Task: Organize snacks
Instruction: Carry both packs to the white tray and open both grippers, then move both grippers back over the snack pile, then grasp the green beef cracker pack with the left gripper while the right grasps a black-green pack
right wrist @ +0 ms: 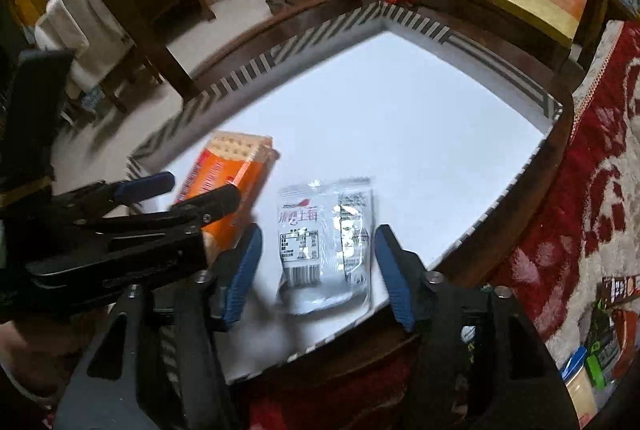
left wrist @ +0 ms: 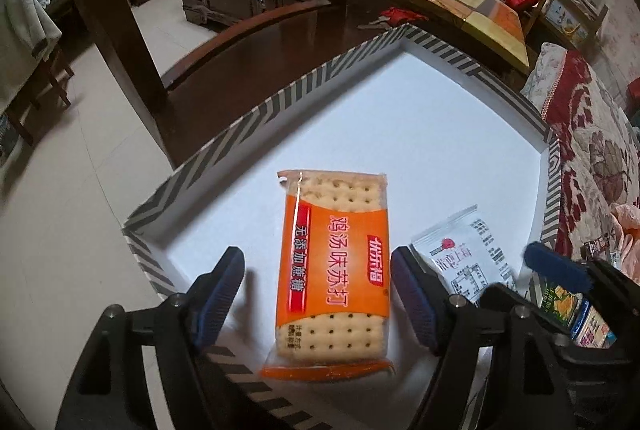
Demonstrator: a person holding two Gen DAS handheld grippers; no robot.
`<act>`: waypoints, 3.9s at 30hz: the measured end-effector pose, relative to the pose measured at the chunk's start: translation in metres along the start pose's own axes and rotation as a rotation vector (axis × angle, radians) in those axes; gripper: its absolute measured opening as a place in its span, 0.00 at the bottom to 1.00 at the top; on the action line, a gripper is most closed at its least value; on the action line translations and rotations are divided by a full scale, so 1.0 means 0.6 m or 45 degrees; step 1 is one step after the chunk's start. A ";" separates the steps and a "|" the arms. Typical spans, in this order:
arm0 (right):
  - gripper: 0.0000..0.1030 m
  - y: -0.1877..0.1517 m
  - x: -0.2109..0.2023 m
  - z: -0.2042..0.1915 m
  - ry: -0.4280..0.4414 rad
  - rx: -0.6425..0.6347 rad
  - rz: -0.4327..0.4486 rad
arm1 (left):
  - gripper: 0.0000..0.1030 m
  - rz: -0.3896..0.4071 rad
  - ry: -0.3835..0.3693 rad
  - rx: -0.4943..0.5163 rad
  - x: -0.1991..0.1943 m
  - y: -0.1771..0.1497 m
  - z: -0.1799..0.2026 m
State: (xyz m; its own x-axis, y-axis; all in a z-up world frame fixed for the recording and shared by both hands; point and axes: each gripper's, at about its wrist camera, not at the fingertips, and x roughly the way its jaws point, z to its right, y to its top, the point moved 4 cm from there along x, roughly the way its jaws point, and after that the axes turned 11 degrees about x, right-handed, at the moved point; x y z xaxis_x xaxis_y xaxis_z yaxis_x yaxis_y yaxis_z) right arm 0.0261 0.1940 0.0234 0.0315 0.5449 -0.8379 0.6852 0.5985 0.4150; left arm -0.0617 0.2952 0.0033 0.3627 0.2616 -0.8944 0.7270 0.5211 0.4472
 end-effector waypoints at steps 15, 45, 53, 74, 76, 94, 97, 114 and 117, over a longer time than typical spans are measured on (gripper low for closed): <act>0.62 -0.043 -0.089 0.193 -0.059 0.140 0.026 | 0.75 0.081 -0.114 0.117 -0.065 -0.008 0.083; 0.62 -0.276 -0.203 0.250 0.152 0.316 0.053 | 0.77 -0.003 -0.271 0.298 -0.118 -0.109 0.293; 0.62 -0.289 -0.225 0.293 0.170 0.419 0.100 | 0.77 -0.149 -0.300 0.298 -0.080 -0.146 0.340; 0.62 -0.188 -0.253 0.297 0.019 0.275 0.233 | 0.49 -0.225 -0.359 0.121 -0.013 -0.155 0.313; 0.62 -0.156 -0.237 0.303 -0.047 0.289 0.210 | 0.48 -0.223 -0.369 0.130 -0.011 -0.152 0.312; 0.62 -0.079 -0.131 0.355 -0.191 0.567 0.055 | 0.73 -0.264 -0.429 0.090 0.000 -0.143 0.324; 0.54 -0.073 -0.123 0.347 -0.240 0.500 0.053 | 0.60 -0.246 -0.401 0.125 -0.001 -0.144 0.324; 0.43 -0.136 -0.236 0.328 -0.155 0.423 0.254 | 0.45 -0.110 -0.412 0.257 -0.054 -0.154 0.305; 0.43 -0.146 -0.254 0.319 -0.128 0.430 0.279 | 0.45 -0.063 -0.411 0.279 -0.072 -0.146 0.308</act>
State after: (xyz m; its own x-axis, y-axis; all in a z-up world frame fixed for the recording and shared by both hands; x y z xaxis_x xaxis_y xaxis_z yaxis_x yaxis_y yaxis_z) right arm 0.1007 -0.0537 0.0468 0.2626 0.5678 -0.7801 0.8541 0.2395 0.4618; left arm -0.0331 0.0883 0.0025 0.4636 -0.0465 -0.8848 0.8427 0.3317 0.4241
